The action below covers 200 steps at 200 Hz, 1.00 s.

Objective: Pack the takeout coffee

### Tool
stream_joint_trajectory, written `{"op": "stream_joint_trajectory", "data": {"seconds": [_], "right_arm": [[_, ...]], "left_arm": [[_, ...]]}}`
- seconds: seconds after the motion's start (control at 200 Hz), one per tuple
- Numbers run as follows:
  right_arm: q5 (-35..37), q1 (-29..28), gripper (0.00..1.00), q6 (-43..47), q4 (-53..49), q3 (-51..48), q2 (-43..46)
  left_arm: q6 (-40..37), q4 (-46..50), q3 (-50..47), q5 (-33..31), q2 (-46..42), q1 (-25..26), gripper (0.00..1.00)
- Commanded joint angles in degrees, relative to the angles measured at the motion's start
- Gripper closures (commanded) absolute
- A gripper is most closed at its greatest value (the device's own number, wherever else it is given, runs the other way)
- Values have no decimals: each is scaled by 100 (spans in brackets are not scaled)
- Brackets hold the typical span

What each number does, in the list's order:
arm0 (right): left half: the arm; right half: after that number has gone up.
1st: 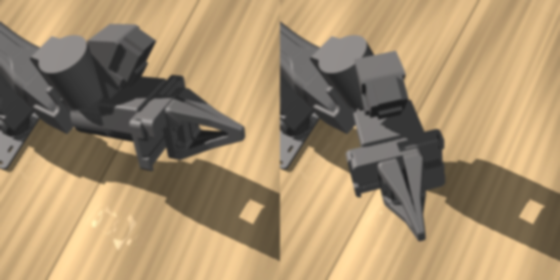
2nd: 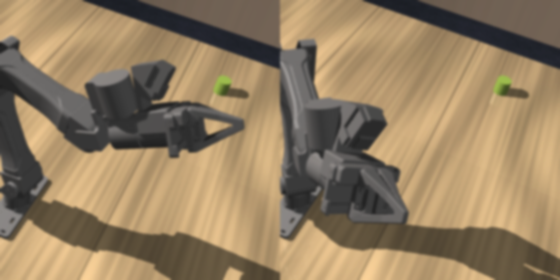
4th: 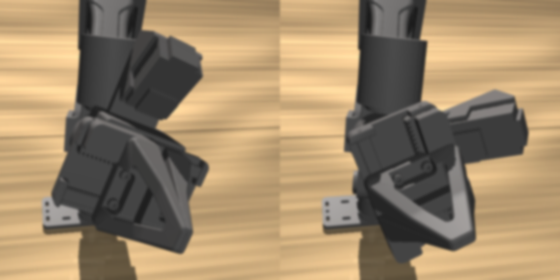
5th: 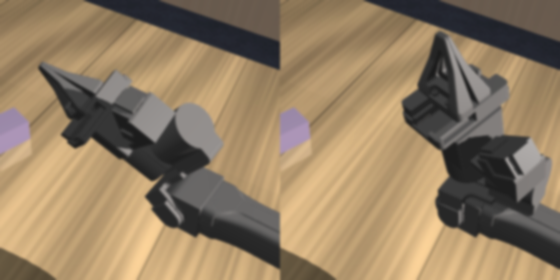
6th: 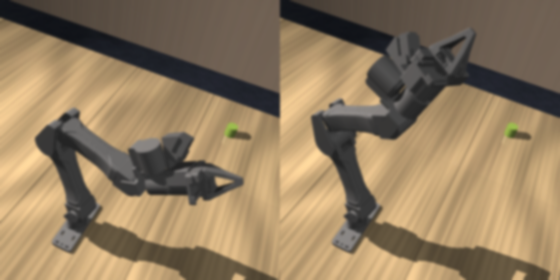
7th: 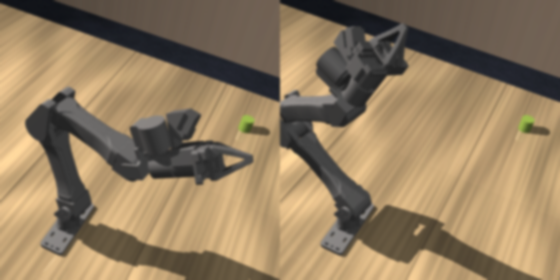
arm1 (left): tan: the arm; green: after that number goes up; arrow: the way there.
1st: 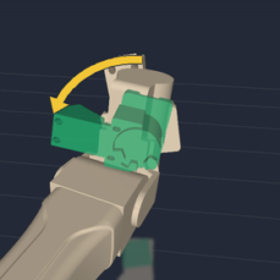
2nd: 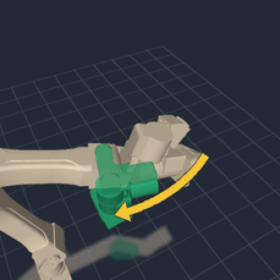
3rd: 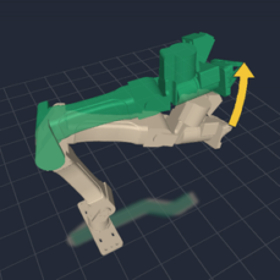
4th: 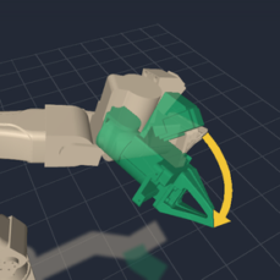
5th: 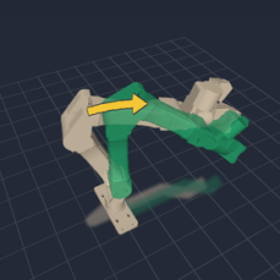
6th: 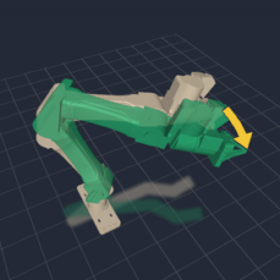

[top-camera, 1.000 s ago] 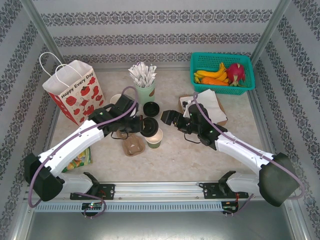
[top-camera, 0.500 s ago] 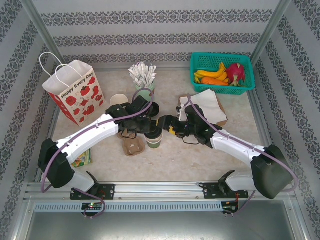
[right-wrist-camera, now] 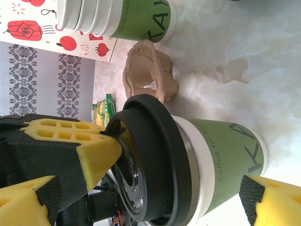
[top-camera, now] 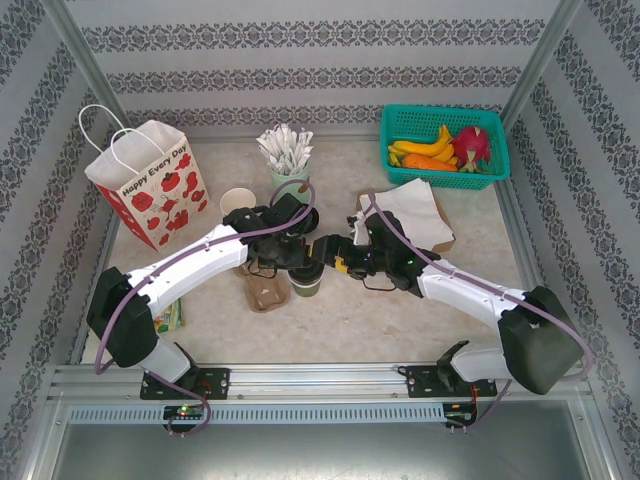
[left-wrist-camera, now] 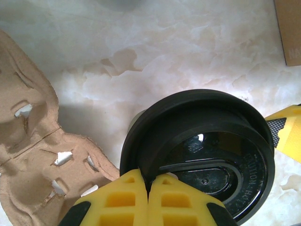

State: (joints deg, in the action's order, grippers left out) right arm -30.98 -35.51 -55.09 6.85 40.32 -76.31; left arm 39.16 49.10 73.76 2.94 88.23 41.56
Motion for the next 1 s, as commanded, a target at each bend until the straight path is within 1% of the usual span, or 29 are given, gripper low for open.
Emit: {"op": "stream_joint_trajectory", "data": {"seconds": [0.0, 0.155, 0.43, 0.574, 0.994], "right_arm": [[-46, -54, 2, 139, 156, -63, -76], [-49, -87, 2, 132, 175, -33, -146], [90, -103, 2, 120, 128, -31, -75], [128, -98, 2, 130, 127, -59, -41], [75, -114, 2, 153, 150, -33, -99]], "left_arm": [[89, 139, 45, 47, 19, 70, 100], [77, 247, 74, 72, 35, 67, 100], [-7, 742, 568, 58, 11, 64, 100], [31, 750, 496, 127, 49, 67, 100], [17, 697, 324, 62, 258, 64, 100]]}}
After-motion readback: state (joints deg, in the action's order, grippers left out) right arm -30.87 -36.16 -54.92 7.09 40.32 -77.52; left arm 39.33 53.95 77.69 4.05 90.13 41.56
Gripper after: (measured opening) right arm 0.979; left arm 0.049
